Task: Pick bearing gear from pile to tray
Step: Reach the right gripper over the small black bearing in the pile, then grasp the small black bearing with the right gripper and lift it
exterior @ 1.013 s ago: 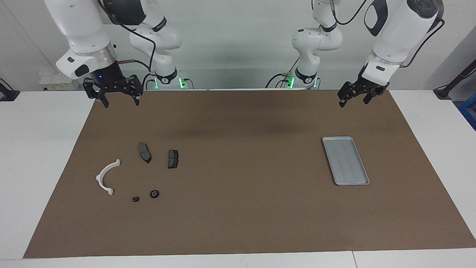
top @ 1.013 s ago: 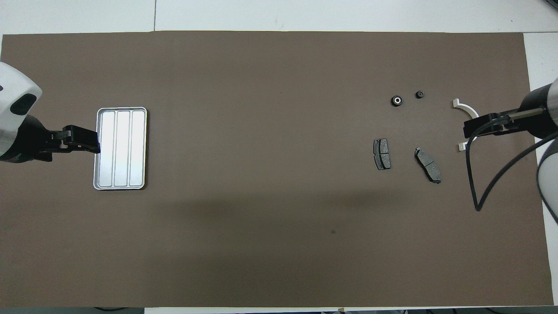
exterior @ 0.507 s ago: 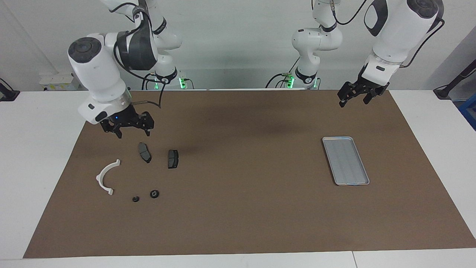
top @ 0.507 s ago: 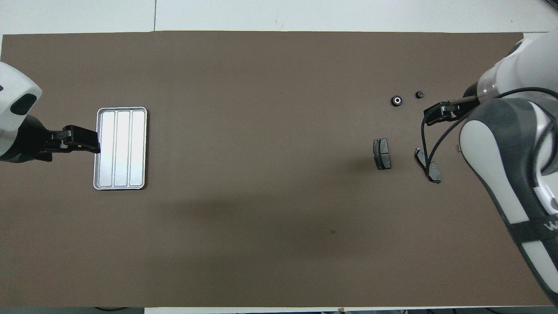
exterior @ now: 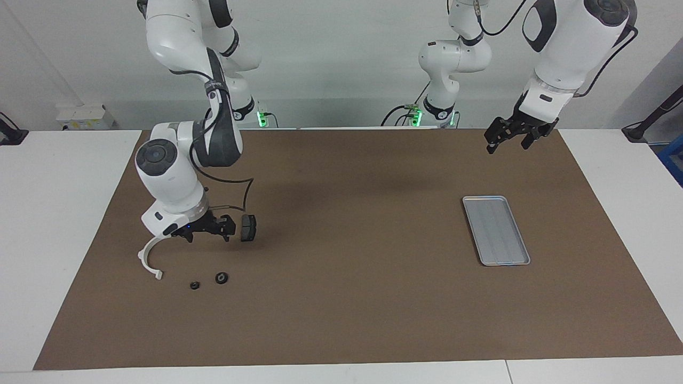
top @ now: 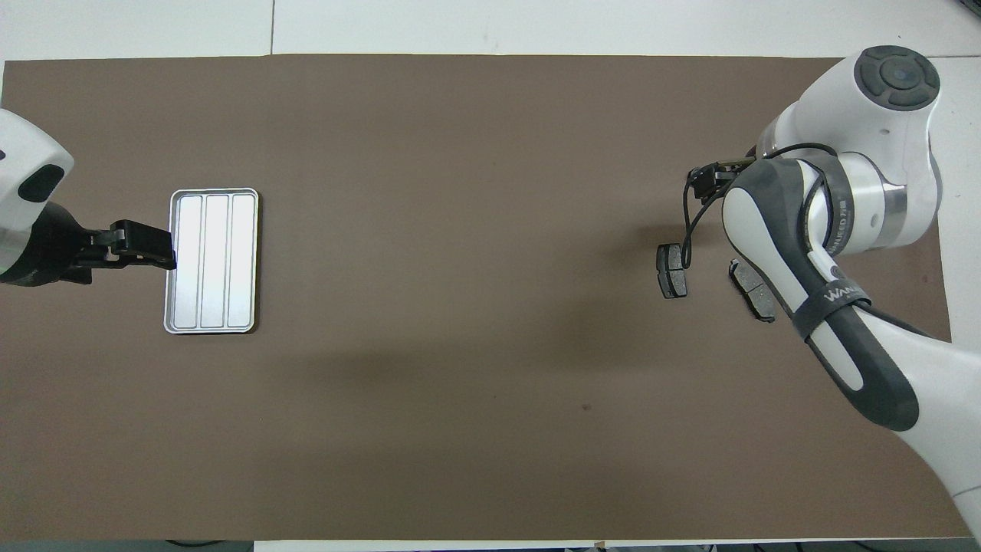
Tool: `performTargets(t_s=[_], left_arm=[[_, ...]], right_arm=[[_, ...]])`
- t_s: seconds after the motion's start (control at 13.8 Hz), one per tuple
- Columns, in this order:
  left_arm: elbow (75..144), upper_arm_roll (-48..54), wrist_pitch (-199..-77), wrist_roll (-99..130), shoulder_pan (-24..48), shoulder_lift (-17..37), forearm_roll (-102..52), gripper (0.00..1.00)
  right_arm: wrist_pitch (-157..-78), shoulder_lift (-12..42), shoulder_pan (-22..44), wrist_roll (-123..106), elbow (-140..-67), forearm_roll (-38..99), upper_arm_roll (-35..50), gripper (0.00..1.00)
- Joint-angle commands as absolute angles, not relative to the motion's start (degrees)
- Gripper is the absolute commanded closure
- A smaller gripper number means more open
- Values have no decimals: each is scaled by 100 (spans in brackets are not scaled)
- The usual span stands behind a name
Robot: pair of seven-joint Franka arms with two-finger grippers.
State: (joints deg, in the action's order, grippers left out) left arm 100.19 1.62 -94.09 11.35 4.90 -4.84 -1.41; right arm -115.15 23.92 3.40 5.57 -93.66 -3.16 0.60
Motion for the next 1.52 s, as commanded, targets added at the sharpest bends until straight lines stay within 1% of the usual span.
performTargets(t_s=[0.0, 0.14, 0.29, 0.58, 0.8, 1.3, 1.45], left_arm=[[10081, 158, -9378, 1125, 466, -571, -220, 0], [10081, 158, -9378, 1125, 466, -571, -220, 0], [10081, 158, -9378, 1125, 466, -571, -220, 0], [10081, 158, -9378, 1125, 466, -571, -220, 0], [10081, 158, -9378, 1125, 466, -571, -220, 0], [10081, 158, -9378, 1125, 457, -571, -220, 0], [10081, 158, -9378, 1125, 457, -571, -220, 0]], right_arm=[[-11391, 3179, 360, 721, -8563, -456, 53, 0], [-11408, 3593, 430, 738, -8150, -597, 53, 0], [-11417, 3866, 457, 852, -7832, -598, 53, 0], [-11653, 4095, 519, 923, -7691, -606, 44, 0], [-11917, 4122, 519, 993, -7734, -571, 53, 3], [-12023, 4052, 413, 1520, -8199, -519, 61, 6], [-11989, 4008, 413, 1521, -8279, -519, 53, 9]])
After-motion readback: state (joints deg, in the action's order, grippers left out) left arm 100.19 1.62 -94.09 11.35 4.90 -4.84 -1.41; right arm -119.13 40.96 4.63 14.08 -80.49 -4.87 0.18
